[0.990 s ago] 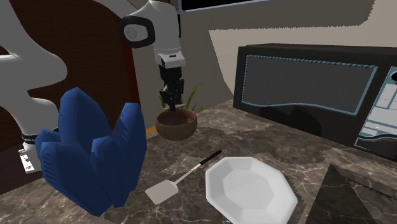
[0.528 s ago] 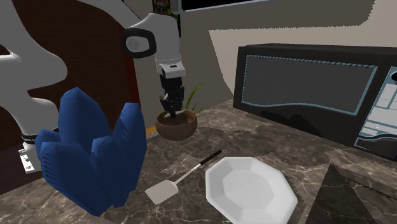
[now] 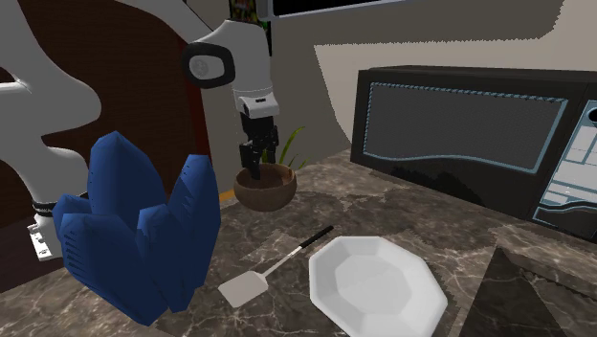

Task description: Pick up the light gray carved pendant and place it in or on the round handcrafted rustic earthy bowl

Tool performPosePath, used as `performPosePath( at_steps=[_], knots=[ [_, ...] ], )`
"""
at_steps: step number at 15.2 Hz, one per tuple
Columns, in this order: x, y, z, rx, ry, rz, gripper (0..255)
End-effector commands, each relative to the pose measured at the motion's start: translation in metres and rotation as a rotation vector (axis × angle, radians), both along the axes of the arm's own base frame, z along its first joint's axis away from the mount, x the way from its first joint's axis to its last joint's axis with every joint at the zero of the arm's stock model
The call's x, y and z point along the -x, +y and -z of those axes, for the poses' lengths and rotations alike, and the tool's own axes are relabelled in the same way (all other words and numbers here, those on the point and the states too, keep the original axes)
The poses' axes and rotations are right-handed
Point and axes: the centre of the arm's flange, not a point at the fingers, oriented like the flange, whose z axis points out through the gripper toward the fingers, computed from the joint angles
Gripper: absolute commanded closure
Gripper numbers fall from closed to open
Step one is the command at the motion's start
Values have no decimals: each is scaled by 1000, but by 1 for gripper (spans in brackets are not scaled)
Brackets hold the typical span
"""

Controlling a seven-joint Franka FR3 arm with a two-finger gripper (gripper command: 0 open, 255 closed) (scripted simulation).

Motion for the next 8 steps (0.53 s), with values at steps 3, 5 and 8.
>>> performPosePath(
  at_steps=[3,5,8],
  knots=[
    [0,0,0,0,0,0,0],
    [0,-3,-26,0,0,0,0],
    [0,-5,-50,0,0,0,0]
  ],
)
